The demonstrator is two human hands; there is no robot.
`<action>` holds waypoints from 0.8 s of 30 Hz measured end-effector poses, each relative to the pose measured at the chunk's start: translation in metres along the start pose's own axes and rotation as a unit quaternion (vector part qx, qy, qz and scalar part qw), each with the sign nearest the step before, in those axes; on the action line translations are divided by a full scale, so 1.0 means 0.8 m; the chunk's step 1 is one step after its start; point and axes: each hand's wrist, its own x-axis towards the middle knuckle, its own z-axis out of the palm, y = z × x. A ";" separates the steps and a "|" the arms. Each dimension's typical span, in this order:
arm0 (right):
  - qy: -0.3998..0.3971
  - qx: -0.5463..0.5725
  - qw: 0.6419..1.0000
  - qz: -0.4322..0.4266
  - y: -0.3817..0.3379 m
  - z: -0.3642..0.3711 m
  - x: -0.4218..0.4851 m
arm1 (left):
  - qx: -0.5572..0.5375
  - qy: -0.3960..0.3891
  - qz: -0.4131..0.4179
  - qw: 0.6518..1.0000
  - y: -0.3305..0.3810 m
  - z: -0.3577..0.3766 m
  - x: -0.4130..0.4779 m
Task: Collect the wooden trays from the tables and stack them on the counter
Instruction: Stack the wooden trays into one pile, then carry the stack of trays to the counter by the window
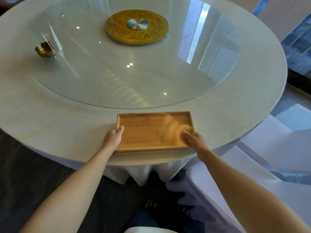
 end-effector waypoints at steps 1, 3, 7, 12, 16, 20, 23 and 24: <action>-0.002 0.011 1.000 -0.001 0.000 0.000 -0.002 | 0.002 0.001 0.004 1.000 0.002 -0.001 -0.002; -0.006 0.035 0.999 -0.005 0.002 0.000 -0.009 | 0.015 0.010 0.012 1.000 0.010 -0.003 -0.008; 0.001 0.068 0.998 -0.018 0.008 -0.009 -0.028 | 0.053 0.031 0.036 0.997 0.030 -0.006 -0.022; 0.028 0.087 0.996 -0.020 0.013 -0.051 -0.055 | 0.073 0.009 0.092 0.993 0.064 0.007 -0.046; 0.083 0.100 0.991 -0.037 0.020 -0.111 -0.088 | 0.080 -0.025 0.139 0.987 0.108 0.041 -0.080; 0.137 0.120 0.981 -0.065 0.035 -0.196 -0.144 | 0.075 -0.076 0.200 0.974 0.168 0.091 -0.142; 0.212 0.123 0.966 -0.080 0.059 -0.271 -0.193 | 0.069 -0.110 0.246 0.960 0.215 0.141 -0.205; 0.236 0.124 0.961 -0.079 0.069 -0.298 -0.211 | 0.068 -0.126 0.260 0.955 0.230 0.160 -0.230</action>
